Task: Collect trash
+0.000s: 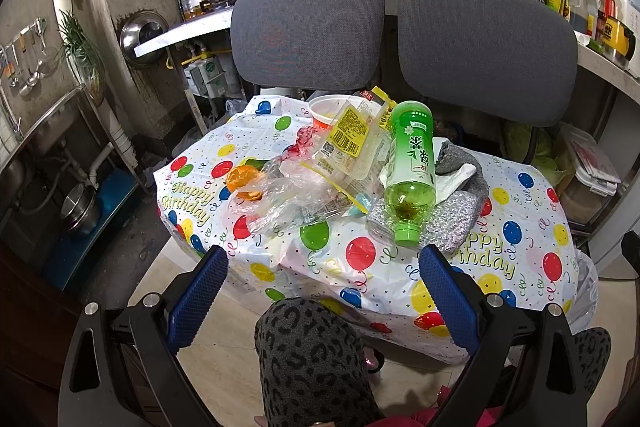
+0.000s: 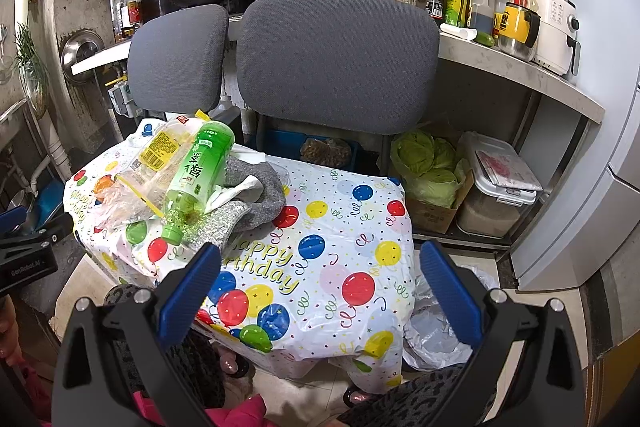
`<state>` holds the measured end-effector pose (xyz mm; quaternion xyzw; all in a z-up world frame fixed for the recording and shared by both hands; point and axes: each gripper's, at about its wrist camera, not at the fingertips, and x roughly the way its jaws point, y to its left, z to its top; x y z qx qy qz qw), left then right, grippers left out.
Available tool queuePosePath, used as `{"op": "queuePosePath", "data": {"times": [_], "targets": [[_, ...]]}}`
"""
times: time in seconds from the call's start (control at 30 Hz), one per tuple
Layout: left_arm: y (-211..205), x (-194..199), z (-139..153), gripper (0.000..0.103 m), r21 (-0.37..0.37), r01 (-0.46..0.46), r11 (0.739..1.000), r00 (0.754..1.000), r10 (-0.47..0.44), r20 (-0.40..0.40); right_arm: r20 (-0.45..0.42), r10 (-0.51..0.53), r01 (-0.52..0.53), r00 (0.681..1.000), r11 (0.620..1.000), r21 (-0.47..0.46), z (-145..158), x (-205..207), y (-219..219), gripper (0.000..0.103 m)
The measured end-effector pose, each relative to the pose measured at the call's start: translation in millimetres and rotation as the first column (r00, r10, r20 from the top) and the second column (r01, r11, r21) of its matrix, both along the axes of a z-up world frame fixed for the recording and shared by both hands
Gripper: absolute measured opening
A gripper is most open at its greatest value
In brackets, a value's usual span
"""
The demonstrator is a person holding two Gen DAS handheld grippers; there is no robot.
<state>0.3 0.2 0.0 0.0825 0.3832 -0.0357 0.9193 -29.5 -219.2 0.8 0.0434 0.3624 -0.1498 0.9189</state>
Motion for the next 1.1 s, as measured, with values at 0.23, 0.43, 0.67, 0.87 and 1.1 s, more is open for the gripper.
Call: {"op": "queuePosePath", "data": {"times": [0.23, 0.43, 0.67, 0.87, 1.1], "targets": [[-0.1, -0.3, 0.3, 0.095, 0.002, -0.002, 1.000, 1.000, 0.002, 0.002, -0.002, 0.000, 0.000, 1.000, 1.000, 0.001, -0.2, 0.2, 0.1, 0.097], [0.8, 0.2, 0.5, 0.095, 0.001, 0.000, 1.000, 1.000, 0.000, 0.000, -0.001, 0.000, 0.000, 1.000, 1.000, 0.000, 0.1, 0.6, 0.5, 0.097], [2.5, 3.1, 2.6, 0.095, 0.002, 0.000, 1.000, 1.000, 0.000, 0.001, -0.003, 0.001, -0.001, 1.000, 1.000, 0.003, -0.5, 0.5, 0.1, 0.097], [2.5, 3.1, 2.5, 0.095, 0.002, 0.000, 1.000, 1.000, 0.000, 0.000, -0.004, 0.000, 0.000, 1.000, 1.000, 0.003, -0.6, 0.5, -0.1, 0.097], [3.3, 3.8, 1.3, 0.095, 0.008, -0.008, 1.000, 1.000, 0.008, 0.005, -0.020, 0.001, -0.001, 1.000, 1.000, 0.001, -6.3, 4.7, -0.3, 0.097]]}}
